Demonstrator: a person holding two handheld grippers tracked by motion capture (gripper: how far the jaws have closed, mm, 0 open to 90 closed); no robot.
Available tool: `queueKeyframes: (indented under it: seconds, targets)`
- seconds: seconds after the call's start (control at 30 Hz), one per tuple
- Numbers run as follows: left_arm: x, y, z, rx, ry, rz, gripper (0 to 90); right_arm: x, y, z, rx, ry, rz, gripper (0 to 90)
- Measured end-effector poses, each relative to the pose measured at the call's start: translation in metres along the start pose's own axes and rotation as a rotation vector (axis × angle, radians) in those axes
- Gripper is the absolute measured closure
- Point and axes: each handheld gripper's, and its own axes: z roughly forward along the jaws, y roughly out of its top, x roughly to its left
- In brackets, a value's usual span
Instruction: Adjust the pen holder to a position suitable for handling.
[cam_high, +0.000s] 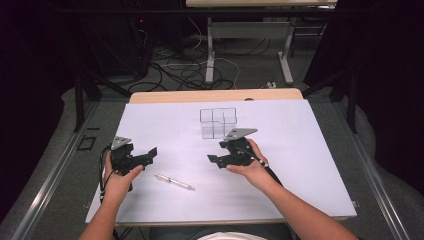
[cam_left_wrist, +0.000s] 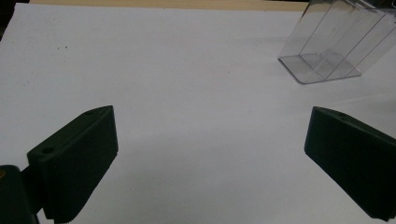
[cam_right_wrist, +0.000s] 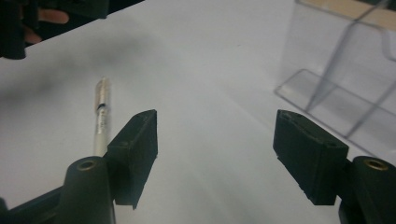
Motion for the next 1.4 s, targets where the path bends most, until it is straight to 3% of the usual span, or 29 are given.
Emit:
queueKeyframes:
  seconds: [0.23,0.4,0.6,0.87,1.1,1.4]
  targets:
    - [0.0,0.0,0.0,0.002,-0.002,0.001,2.8,0.017,0.008,0.022,0.076,0.066,-0.043,30.2]
    - [0.0,0.0,0.0,0.004,-0.003,0.001,2.8,0.026,0.013,0.03,0.132,0.077,-0.033,30.6]
    - [0.0,0.0,0.001,0.003,-0.003,0.003,2.8,0.036,0.02,0.042,0.217,0.128,-0.04,41.0]
    - [-0.001,0.0,0.002,0.006,-0.005,0.008,2.8,0.046,0.018,0.052,0.261,0.125,-0.072,52.5]
    - [-0.002,-0.001,0.002,0.011,-0.006,0.014,2.9,0.055,0.013,0.055,0.276,0.108,-0.075,57.8]
    - [-0.002,-0.001,0.003,0.014,-0.008,0.017,2.8,0.065,0.004,0.064,0.3,0.128,-0.097,61.5]
